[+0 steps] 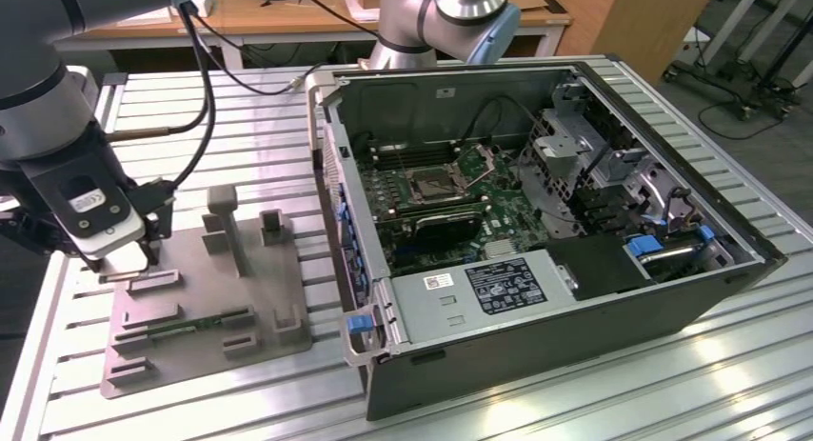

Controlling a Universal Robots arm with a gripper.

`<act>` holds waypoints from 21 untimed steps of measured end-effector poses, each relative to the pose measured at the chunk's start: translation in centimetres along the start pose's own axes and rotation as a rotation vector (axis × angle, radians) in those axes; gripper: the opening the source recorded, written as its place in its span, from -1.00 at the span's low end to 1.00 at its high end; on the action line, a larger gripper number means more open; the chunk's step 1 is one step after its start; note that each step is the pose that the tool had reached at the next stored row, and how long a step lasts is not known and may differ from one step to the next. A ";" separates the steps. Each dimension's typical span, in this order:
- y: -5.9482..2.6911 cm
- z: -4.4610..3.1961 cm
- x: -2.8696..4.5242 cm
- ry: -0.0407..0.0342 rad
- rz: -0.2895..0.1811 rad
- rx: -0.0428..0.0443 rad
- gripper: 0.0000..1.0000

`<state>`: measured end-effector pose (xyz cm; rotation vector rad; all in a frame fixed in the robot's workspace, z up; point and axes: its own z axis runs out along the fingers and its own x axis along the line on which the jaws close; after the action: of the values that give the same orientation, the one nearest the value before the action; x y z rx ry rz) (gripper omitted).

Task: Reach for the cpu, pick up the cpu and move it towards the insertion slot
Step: 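Pick up the cpu and move it towards the insertion slot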

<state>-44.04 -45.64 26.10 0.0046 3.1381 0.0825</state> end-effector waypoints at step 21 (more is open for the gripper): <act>0.03 -0.61 0.00 -0.0001 0.000 -0.0001 0.09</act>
<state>-44.04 -45.64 26.71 0.0046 3.1380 0.0827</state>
